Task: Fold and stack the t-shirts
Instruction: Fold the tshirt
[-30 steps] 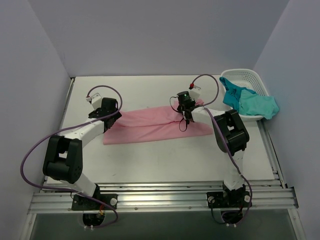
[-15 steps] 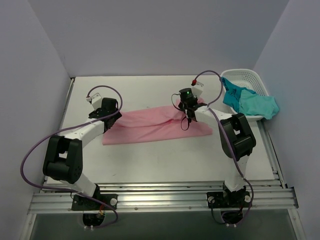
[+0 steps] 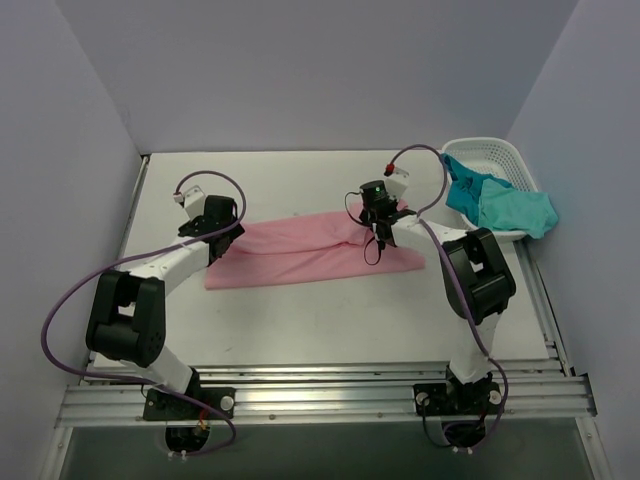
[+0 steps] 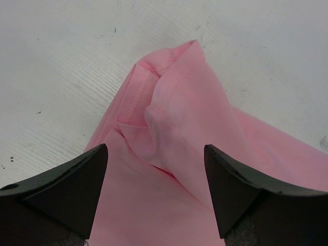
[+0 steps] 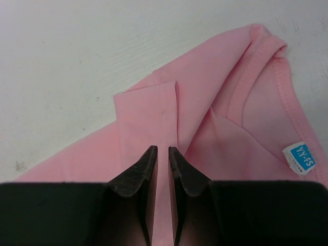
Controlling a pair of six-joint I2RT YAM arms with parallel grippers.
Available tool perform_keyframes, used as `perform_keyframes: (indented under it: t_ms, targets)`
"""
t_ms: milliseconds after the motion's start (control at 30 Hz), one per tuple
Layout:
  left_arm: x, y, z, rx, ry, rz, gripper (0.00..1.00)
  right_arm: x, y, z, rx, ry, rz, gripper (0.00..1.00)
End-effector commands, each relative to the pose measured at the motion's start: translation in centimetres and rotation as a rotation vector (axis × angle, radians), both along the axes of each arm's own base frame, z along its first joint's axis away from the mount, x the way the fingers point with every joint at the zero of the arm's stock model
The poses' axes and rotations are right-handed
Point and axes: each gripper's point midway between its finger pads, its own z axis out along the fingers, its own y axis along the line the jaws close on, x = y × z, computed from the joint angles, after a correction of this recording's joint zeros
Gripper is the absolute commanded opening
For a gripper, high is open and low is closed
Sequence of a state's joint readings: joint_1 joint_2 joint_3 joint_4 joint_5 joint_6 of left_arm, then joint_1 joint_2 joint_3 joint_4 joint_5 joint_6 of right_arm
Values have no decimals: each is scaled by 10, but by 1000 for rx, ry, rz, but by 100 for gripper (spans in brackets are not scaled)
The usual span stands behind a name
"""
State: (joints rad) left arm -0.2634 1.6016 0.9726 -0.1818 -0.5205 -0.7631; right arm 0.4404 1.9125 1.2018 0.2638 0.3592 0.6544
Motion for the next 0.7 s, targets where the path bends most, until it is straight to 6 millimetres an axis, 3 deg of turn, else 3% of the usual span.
perform_keyframes:
  t_ms: [0, 400, 667]
  targets:
    - [3, 0, 9, 5, -39, 10, 84, 0, 1, 25, 6, -49, -6, 12]
    - [0, 3, 11, 18, -42, 14, 84, 24, 2, 6, -14, -30, -13, 17]
    - [1, 3, 8, 21, -38, 8, 84, 46, -11, -10, -17, -16, -37, 16]
